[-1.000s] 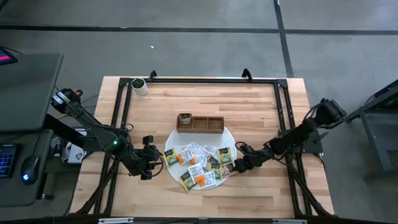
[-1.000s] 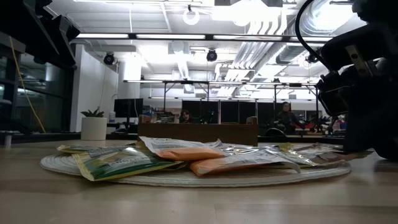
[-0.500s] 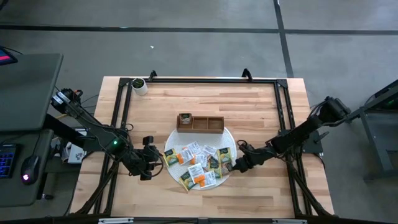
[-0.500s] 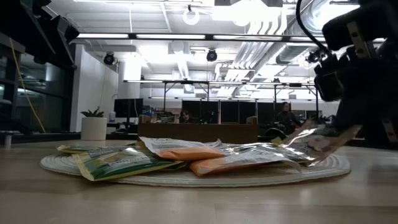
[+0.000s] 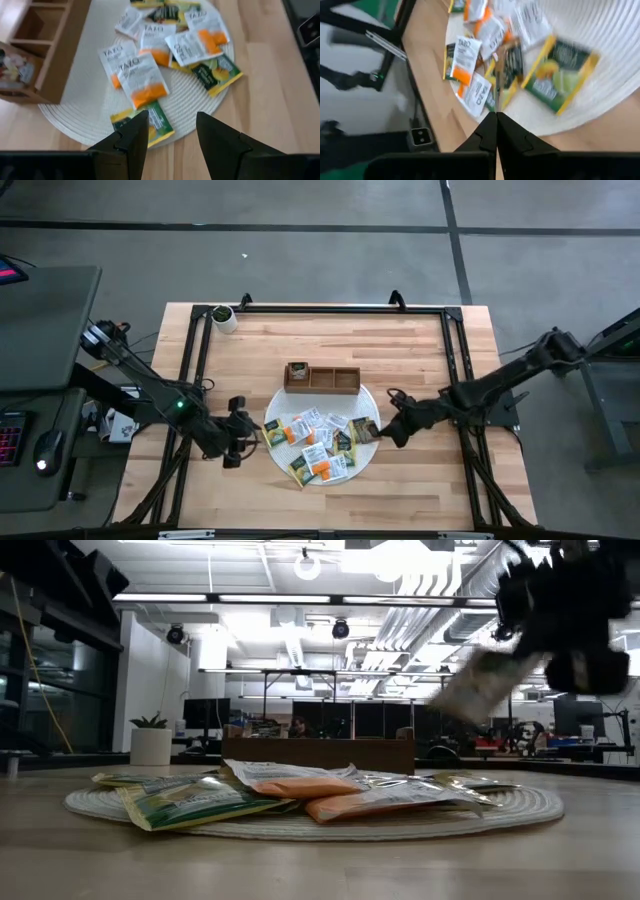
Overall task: Pick & Place Tea
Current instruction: Put the brown tea bag into the left section of the wooden organizer
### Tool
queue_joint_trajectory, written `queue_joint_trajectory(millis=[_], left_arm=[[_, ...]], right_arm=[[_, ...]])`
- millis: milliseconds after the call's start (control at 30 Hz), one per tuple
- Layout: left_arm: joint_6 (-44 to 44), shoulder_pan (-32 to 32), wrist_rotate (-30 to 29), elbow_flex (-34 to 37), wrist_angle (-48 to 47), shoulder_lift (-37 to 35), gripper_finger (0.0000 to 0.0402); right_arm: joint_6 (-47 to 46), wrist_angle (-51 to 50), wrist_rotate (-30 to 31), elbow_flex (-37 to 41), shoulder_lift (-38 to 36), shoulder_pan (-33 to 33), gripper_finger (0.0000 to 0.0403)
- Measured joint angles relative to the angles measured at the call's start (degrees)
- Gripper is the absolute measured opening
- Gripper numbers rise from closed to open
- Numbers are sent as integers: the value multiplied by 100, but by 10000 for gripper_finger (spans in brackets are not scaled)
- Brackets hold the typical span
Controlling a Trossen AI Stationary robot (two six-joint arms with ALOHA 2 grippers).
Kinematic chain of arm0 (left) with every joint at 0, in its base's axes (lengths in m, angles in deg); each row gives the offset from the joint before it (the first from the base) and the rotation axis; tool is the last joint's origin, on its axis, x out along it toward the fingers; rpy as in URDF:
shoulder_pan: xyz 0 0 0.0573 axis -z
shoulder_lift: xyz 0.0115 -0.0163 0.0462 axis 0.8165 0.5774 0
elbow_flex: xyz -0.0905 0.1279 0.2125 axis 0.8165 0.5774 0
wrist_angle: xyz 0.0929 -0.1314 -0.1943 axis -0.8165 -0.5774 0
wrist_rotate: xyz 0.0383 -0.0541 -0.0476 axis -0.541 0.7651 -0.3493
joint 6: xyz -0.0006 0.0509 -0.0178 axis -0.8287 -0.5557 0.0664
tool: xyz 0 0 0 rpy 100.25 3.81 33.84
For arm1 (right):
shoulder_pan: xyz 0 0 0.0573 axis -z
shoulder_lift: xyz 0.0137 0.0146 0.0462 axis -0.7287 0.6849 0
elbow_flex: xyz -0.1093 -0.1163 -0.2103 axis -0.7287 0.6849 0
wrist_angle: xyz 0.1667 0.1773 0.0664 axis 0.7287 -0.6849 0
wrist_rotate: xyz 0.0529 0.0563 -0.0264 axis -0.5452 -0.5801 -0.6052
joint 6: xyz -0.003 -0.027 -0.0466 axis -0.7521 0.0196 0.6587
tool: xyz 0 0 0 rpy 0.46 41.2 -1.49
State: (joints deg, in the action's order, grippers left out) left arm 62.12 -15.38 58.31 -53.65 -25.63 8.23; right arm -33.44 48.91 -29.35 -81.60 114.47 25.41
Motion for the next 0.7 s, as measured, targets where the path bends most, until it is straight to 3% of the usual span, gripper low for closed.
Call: queue_joint_trajectory(millis=[233, 433, 700], left_arm=[[-421, -248, 122, 0, 33, -574, 162], [-1286, -1241, 869, -135, 242, -950, 162], [-2574, -2636, 2020, -954, 237, -917, 162]], right_arm=[[2269, -2606, -382, -2026, 204, 723, 0], [3836, -4100, -514, -3733, 936, 1219, 0], [5335, -5505, -911, -5853, 2479, 1660, 0]])
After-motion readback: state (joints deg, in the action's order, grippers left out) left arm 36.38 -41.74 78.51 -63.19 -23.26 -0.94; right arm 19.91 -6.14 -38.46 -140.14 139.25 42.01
